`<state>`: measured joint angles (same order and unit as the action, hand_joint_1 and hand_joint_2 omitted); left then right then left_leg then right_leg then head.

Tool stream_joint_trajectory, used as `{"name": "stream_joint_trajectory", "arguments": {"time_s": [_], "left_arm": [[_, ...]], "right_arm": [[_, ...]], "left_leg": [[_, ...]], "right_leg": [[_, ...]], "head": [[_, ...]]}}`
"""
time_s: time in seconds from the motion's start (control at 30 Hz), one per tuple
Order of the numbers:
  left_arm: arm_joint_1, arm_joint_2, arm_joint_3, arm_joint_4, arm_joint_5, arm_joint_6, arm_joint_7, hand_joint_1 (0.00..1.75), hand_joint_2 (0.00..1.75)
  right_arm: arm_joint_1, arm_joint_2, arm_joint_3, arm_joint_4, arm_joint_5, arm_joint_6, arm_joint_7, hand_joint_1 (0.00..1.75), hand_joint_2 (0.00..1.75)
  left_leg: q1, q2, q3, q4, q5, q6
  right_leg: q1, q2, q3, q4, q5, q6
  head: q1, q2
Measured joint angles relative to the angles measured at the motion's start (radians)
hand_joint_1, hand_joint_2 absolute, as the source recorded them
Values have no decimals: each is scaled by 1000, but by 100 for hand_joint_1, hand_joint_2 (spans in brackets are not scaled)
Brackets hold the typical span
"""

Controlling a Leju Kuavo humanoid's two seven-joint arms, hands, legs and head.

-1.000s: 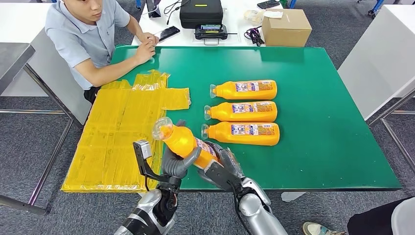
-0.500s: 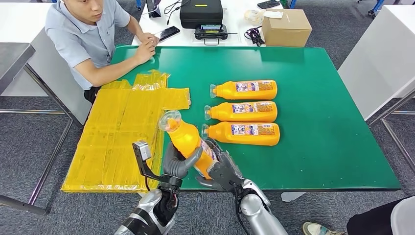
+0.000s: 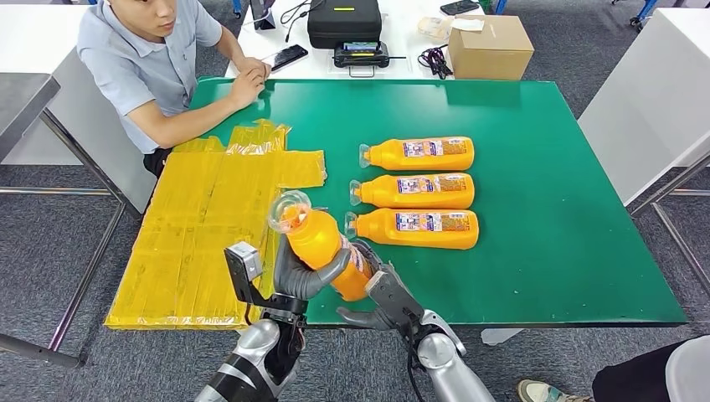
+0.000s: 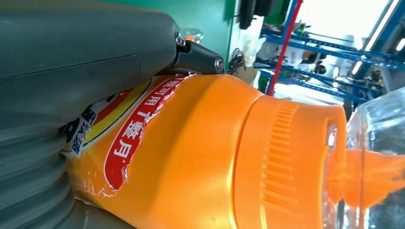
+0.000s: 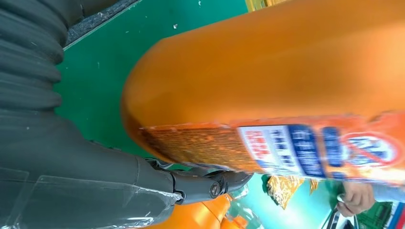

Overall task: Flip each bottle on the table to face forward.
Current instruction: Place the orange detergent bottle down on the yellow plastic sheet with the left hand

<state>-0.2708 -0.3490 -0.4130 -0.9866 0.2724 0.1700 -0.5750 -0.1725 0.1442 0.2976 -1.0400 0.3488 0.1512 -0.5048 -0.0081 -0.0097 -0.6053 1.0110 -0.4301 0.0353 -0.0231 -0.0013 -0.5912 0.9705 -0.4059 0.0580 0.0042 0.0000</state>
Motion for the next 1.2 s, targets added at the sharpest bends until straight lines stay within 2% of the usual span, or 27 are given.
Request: {"name": "stream_joint_trajectory", "arguments": {"time_s": [0.13,0.23,0.3,0.47,0.57,0.67,0.87,1.03,1.2], "left_arm": [[8,3,8,-35,-133,121,11,175,175],[23,11,15,-74,-382,288,61,175,175],[39,18,26,-110,-553,361,105,175,175],[65,30,56,-181,-771,425,168,175,175],[72,36,84,-209,-1065,493,269,175,175],[73,43,117,-228,-1197,500,323,175,175],[75,48,145,-243,-1202,500,331,175,175],[75,48,158,-244,-1236,503,345,155,175],[65,51,182,-234,-1532,507,470,147,175]], "right_arm": [[10,-5,-12,-20,2,-12,0,0,175],[37,-10,-33,-57,14,-31,2,0,175],[58,-14,-51,-84,26,-35,6,0,175],[84,-19,-79,-124,40,-35,9,0,175],[82,-19,-88,-128,43,-34,9,0,175],[78,-19,-91,-128,44,-34,9,0,175],[76,-19,-93,-128,45,-34,9,0,175],[75,-19,-94,-128,45,-34,9,0,175],[64,-20,-94,-124,40,-31,2,0,175]], "left_leg": [[0,0,0,0,0,0],[0,0,0,0,0,0],[0,0,0,0,0,0],[0,0,0,0,0,0],[0,0,0,0,0,0],[0,0,0,0,0,0],[0,0,0,0,0,0],[0,0,-1,0,0,0],[0,0,0,0,0,0]], "right_leg": [[0,0,0,0,0,0],[0,0,0,0,0,0],[0,0,0,0,0,0],[0,0,0,0,0,0],[0,0,0,0,0,0],[0,0,0,0,0,0],[0,0,0,0,0,0],[0,0,0,0,0,0],[0,0,0,0,0,0]], "head": [[0,0],[0,0],[0,0],[0,0],[0,0],[0,0],[0,0],[0,0],[0,0]]}}
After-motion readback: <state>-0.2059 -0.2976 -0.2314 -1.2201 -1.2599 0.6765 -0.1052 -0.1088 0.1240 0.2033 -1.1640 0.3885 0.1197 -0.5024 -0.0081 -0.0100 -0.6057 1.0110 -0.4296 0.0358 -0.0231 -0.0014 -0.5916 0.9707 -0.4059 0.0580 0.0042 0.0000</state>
